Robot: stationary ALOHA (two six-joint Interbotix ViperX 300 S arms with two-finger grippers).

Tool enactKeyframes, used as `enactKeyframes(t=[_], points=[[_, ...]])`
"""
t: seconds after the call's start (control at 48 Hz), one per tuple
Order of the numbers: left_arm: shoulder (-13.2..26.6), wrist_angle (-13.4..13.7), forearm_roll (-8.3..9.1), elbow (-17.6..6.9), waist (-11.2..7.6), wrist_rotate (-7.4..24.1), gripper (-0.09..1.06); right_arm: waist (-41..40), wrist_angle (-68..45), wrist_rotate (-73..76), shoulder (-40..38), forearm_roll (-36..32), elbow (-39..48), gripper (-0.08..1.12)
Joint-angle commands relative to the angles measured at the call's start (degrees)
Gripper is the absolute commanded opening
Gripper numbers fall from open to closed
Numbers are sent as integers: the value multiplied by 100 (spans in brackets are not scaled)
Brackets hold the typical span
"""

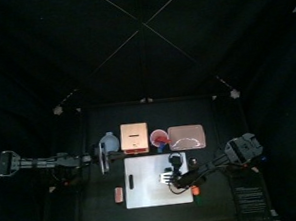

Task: Place sushi on board then cut the sushi with the knife then place the pieces on the plate
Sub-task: Pick knife at handle with right hand

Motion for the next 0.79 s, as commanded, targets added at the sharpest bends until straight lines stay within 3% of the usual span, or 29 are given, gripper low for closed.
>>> enactKeyframes(t=[0.021, 0.333, 0.792], points=[[9, -26, 18, -132, 44, 9, -2, -26, 0, -35, -79, -53, -193, 62], [9, -26, 18, -123, 149, 9, -2, -26, -229, -70, 18, -62, -193, 89], [9, -26, 18, -88, 149, 0, -2, -35, 26, -668, -598, -290, -185, 90]])
